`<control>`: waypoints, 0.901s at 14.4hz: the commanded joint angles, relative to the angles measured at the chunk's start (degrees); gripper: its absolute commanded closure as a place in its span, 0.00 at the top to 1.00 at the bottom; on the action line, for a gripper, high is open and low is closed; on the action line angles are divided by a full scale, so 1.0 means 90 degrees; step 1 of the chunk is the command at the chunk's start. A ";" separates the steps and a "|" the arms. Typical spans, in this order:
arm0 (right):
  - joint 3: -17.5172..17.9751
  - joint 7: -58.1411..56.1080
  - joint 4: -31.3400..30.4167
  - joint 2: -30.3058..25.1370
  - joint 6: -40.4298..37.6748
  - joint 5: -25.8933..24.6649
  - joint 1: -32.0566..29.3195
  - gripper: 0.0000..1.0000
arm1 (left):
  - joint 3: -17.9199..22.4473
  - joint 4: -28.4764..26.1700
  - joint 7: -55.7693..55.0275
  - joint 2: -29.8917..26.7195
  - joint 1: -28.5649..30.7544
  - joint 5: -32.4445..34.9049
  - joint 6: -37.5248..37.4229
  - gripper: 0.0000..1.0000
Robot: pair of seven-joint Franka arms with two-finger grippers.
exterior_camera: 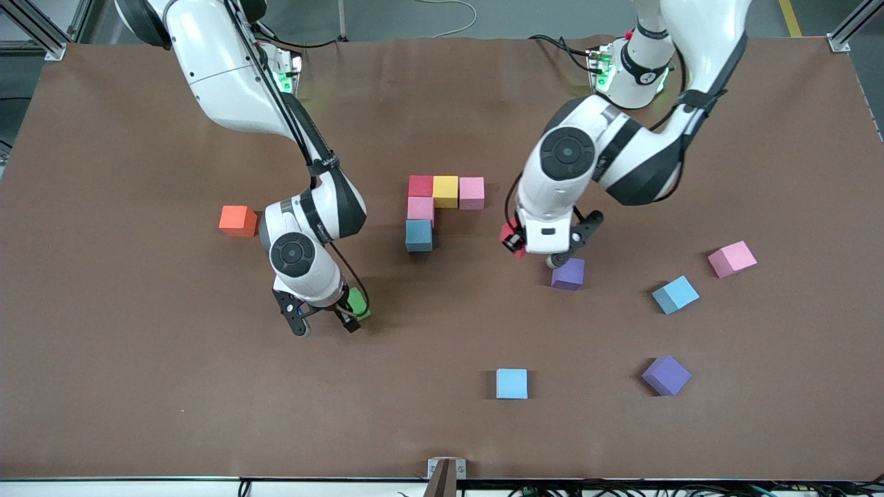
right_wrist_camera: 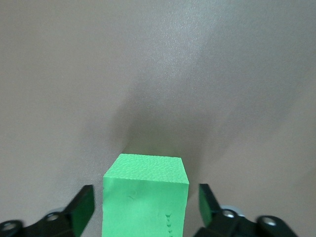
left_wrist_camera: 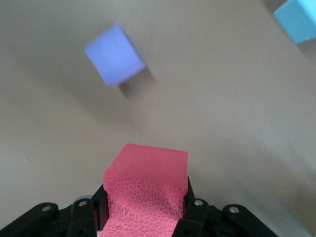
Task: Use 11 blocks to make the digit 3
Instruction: 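Grasp the green cube with the right gripper while the left gripper carries red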
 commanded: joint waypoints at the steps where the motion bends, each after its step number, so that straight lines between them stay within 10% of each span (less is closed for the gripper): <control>1: 0.0078 0.0113 0.0150 0.0153 0.0152 0.0104 -0.0021 0.78 | 0.0024 -0.0048 -0.0916 0.0367 -0.0452 -0.0026 0.0544 0.30; 2: 0.0078 0.0035 0.0150 0.0153 0.0152 0.0104 -0.0011 0.70 | 0.0033 -0.0048 -0.1335 0.0495 -0.0599 -0.0016 0.0720 0.29; 4: 0.0097 -0.0092 0.0170 0.0144 0.0133 0.0104 -0.0060 0.14 | 0.0033 -0.0048 -0.2166 0.0778 -0.0727 0.0023 0.0965 0.29; 5: 0.0097 -0.0170 0.0180 0.0134 0.0133 0.0085 -0.0031 0.05 | 0.0033 -0.0068 -0.2469 0.0885 -0.0737 0.0023 0.1072 0.29; 13: 0.0097 -0.3749 0.0170 -0.0373 -0.0666 0.0085 -0.0001 0.02 | 0.0199 -0.0009 -0.4960 0.1560 -0.1078 0.0168 0.1824 0.30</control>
